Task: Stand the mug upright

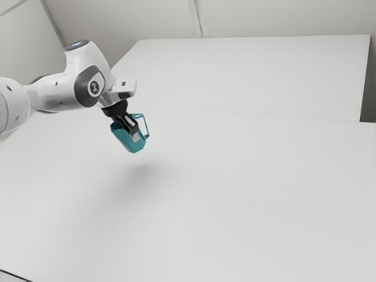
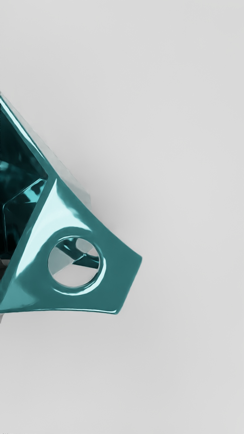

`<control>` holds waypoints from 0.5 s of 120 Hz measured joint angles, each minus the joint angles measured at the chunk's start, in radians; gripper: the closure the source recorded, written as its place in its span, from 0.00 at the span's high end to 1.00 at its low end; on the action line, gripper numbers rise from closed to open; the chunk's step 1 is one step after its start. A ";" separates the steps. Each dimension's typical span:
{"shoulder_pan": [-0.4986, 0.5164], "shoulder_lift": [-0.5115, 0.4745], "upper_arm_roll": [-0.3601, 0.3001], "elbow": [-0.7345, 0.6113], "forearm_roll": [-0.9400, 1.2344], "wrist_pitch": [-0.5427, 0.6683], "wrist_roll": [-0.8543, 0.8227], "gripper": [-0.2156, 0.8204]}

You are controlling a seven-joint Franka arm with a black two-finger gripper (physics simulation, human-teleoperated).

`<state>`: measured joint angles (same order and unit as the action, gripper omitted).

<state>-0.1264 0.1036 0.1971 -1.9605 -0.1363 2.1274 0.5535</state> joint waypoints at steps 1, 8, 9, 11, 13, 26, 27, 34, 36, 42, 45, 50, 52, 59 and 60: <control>0.000 0.001 -0.001 0.000 0.000 0.000 -0.003 0.03; -0.002 0.006 -0.004 0.000 0.001 0.006 -0.023 0.03; -0.002 0.007 -0.004 0.000 0.001 0.007 -0.025 0.03; -0.003 0.008 -0.004 0.000 0.001 0.009 -0.031 0.03; -0.003 0.009 -0.005 0.000 0.002 0.010 -0.036 0.03; -0.005 0.020 -0.005 -0.001 0.002 0.025 -0.066 0.03; -0.005 0.021 -0.005 -0.001 0.002 0.026 -0.068 0.03; -0.003 0.031 -0.008 -0.001 0.003 0.033 -0.082 0.03; -0.003 0.035 -0.010 -0.001 0.003 0.034 -0.085 0.03; -0.004 0.047 -0.014 0.000 0.003 0.039 -0.096 0.03; -0.005 0.052 -0.015 0.001 0.003 0.041 -0.101 0.03; -0.005 0.057 -0.016 0.000 0.003 0.045 -0.109 0.03; -0.005 0.060 -0.016 0.000 0.003 0.048 -0.112 0.03; -0.005 0.069 -0.016 0.000 0.002 0.054 -0.123 0.03; -0.005 0.070 -0.016 0.000 0.002 0.055 -0.124 0.03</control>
<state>-0.1314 0.1738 0.1810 -1.9608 -0.1339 2.1826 0.4295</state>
